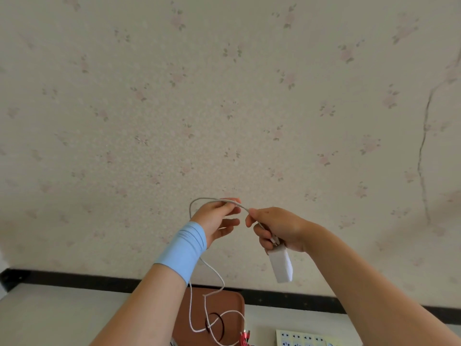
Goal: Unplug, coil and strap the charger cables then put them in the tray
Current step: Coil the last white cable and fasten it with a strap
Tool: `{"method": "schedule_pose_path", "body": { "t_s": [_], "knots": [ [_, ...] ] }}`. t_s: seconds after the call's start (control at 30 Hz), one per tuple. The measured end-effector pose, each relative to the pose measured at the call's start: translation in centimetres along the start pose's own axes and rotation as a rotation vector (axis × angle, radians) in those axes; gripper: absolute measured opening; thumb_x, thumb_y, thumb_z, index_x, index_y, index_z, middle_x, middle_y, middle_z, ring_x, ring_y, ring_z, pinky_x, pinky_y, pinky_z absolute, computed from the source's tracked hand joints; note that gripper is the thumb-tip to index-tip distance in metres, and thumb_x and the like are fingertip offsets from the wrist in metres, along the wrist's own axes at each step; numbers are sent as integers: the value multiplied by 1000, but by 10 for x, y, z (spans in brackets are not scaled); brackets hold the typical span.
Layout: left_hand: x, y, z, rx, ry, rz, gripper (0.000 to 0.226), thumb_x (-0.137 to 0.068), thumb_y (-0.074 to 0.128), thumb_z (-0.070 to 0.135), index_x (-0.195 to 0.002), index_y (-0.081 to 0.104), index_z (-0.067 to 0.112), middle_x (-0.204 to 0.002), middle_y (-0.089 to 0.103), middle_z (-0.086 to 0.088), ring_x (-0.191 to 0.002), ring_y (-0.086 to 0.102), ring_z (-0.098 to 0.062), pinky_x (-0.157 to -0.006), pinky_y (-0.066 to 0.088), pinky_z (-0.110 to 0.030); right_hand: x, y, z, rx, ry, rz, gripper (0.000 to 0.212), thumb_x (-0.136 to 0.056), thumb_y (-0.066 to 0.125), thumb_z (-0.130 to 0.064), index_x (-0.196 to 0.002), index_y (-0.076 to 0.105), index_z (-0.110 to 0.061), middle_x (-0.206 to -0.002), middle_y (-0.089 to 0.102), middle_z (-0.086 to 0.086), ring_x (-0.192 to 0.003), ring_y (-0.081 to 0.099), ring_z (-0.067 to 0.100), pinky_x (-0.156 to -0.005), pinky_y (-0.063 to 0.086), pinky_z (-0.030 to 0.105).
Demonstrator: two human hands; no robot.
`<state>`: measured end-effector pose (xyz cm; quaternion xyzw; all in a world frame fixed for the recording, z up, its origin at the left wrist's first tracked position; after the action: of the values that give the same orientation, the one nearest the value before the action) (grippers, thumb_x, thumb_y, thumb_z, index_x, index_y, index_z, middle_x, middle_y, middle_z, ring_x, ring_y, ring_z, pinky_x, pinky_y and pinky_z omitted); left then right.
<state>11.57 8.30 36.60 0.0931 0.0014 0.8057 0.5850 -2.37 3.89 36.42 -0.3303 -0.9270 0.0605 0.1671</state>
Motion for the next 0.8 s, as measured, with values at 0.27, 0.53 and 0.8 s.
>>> {"method": "schedule_pose_path", "body": {
  "t_s": [0.27,0.53,0.8],
  "knots": [
    [23,15,25,-751,240,2,25,-93,51,29,-83,74,26,-62,69,9,-49,60,-11,-59,48,-27,-3,-10,11,7,6,22,35,-108,42,-24,-109,69,-3,-62,54,2,-54,53,19,-79,59,44],
    [11,13,27,-735,393,-52,24,-92,62,35,-116,64,29,-107,68,15,-98,62,-1,-92,48,-21,1,-12,1,-59,-64,16,33,-109,38,-18,-116,67,-3,-64,37,1,-53,37,14,-60,44,30],
    [6,25,15,-975,361,-128,27,-97,51,45,-92,72,29,-76,59,-4,-67,49,-14,-66,44,-28,10,-13,0,-118,8,-59,35,-107,35,-7,-119,66,2,-68,50,4,-60,47,16,-69,52,34]
  ]
}}
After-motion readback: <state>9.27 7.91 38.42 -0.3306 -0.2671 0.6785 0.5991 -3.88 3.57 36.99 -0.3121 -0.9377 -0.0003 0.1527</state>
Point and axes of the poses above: each hand's wrist, its own x-axis away from the middle knuckle, its own y-axis out of the palm, z = x × y, the point moved 8 cm from there along -x, towards the middle knuckle
